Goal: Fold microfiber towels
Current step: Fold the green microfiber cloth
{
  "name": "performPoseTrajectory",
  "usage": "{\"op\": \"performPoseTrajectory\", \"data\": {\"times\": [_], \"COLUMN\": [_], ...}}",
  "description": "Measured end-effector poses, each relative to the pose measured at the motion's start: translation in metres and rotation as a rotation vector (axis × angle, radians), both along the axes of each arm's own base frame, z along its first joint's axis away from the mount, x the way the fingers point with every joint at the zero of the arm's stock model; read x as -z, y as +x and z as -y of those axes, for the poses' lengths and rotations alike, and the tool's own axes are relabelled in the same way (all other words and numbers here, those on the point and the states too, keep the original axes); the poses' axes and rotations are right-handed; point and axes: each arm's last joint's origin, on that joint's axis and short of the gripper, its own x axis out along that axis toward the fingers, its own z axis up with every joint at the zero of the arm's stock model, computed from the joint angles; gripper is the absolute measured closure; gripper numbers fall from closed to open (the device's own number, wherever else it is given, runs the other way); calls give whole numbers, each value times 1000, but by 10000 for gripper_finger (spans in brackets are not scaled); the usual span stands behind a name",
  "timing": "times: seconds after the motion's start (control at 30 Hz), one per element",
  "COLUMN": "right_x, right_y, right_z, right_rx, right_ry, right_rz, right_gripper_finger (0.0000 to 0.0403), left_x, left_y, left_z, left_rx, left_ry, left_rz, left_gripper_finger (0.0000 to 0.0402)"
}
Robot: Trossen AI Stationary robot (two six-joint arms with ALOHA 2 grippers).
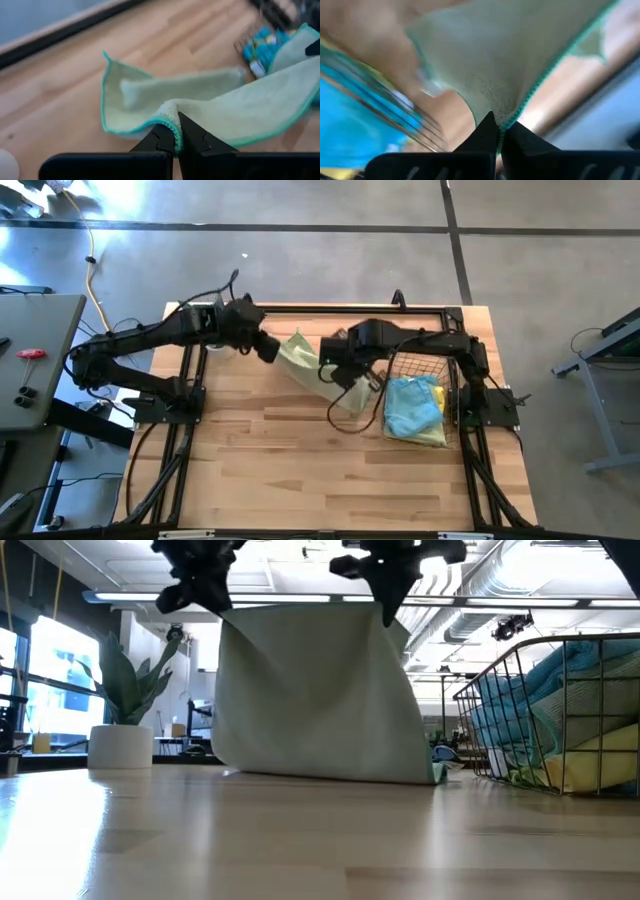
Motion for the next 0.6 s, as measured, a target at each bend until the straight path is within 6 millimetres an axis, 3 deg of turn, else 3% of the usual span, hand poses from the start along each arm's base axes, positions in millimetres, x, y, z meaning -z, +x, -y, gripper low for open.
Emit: {"op": "performPoseTrajectory", "data": {"times": [0.2,0.37,0.5,0.6], "right_x": [-32,-73,-84,-81], "right_y": [-4,-15,-31,-35], "right_z": [30,50,59,61], "right_rx": [25,-39,-42,64], "right_ry": [-129,-241,-297,-209], "right_rz": [98,217,236,243], "right_gripper_finger": [402,402,402,402], "left_x": [-15,-58,-93,-101], "left_y": [-3,-16,-29,-33], "left_z": [-27,-48,-53,-49], "left_rx": [-96,-169,-211,-201], "left_ry": [87,232,337,331], "left_rz": [151,270,319,309], "left_gripper_finger": [401,402,402,401]}}
